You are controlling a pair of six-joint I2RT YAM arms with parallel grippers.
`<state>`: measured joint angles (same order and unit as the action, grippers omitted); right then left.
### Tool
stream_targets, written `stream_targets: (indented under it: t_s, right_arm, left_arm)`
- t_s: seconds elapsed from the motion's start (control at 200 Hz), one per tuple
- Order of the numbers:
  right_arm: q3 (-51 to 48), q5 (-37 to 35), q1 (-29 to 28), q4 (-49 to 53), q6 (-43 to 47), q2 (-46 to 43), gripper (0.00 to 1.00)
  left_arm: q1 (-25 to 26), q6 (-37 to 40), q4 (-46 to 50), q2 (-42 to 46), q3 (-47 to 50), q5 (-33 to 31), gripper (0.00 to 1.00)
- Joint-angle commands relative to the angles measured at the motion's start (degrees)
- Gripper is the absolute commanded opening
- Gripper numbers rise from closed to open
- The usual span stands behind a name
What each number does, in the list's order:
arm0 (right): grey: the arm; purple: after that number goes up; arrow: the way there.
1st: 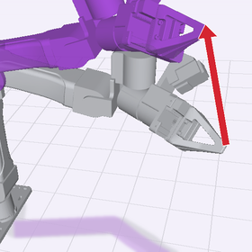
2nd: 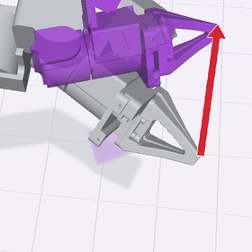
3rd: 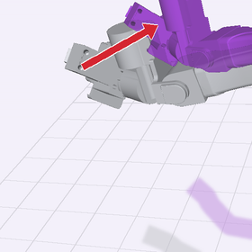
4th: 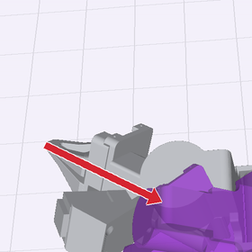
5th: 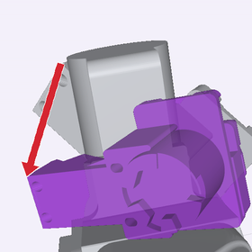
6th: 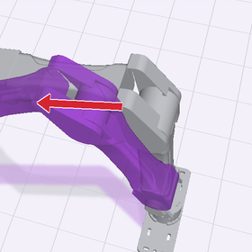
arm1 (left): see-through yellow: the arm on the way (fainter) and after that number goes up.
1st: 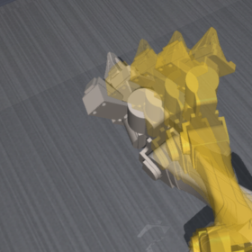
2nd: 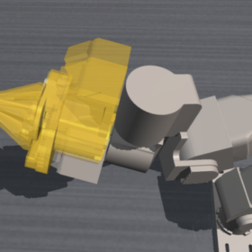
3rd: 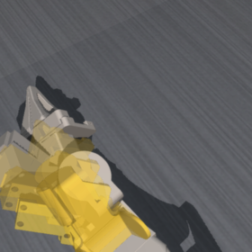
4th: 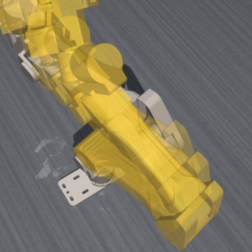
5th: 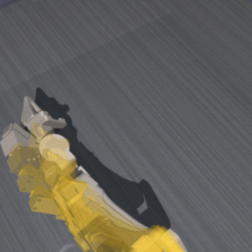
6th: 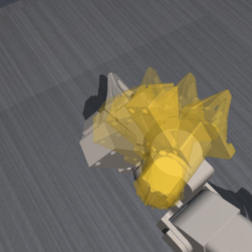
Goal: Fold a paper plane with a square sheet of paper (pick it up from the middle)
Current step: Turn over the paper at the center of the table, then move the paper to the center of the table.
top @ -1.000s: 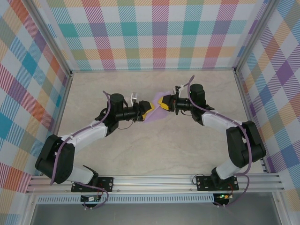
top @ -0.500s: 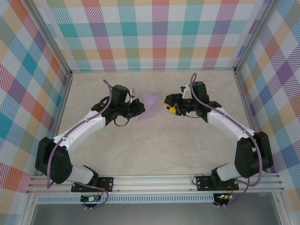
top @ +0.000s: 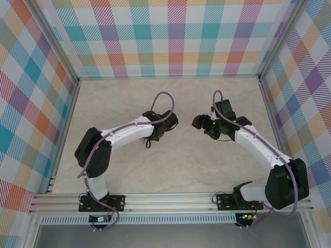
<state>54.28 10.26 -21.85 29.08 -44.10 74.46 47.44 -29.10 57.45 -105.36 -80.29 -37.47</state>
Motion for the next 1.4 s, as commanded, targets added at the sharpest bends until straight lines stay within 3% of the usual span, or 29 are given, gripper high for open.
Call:
stream_targets:
  t_s: [0.0,0.085,0.21,0.385,0.56,0.86,0.96,1.1,1.395]
  right_arm:
    - [-1.4,-3.89,0.05,2.71,0.22,-2.75,0.73]
    - [-1.59,-4.51,0.05,3.41,0.49,-3.17,0.73]
    - [-2.78,-3.01,0.05,1.48,1.12,-3.31,0.74]
    - [-3.51,1.42,-1.14,-3.52,1.54,-0.92,0.75]
    - [-1.25,0.04,-7.43,-5.79,1.38,3.45,0.73]
    - [14.13,-15.24,-26.62,0.92,8.48,19.66,0.68]
    - [20.7,-17.85,-30.77,3.72,11.61,26.21,0.62]
    - [26.01,-14.93,-32.29,3.43,12.62,33.38,0.46]
    - [28.91,-17.2,-31.87,3.44,12.78,39.95,0.41]
  left_arm:
    - [1.96,-1.61,-0.05,-0.96,-0.86,0.13,0.17]
    - [2.0,-1.23,-5.69,-0.1,0.41,9.58,0.34]
    - [0.83,-1.05,-10.94,3.24,1.27,20.24,0.75]
    - [-3.95,-1.55,-18.44,11.39,6.34,31.06,0.99]
    - [-12.14,-5.22,-23.72,19.29,14.62,37.39,1.0]
    - [-22.0,-12.38,-24.99,25.88,25.34,36.42,1.0]
    - [-23.79,-13.57,-25.69,27.36,27.68,37.06,1.0]
    - [-25.93,-14.12,-25.8,29.12,29.69,37.47,1.0]
    - [-28.09,-13.17,-27.6,29.49,32.16,41.58,1.0]
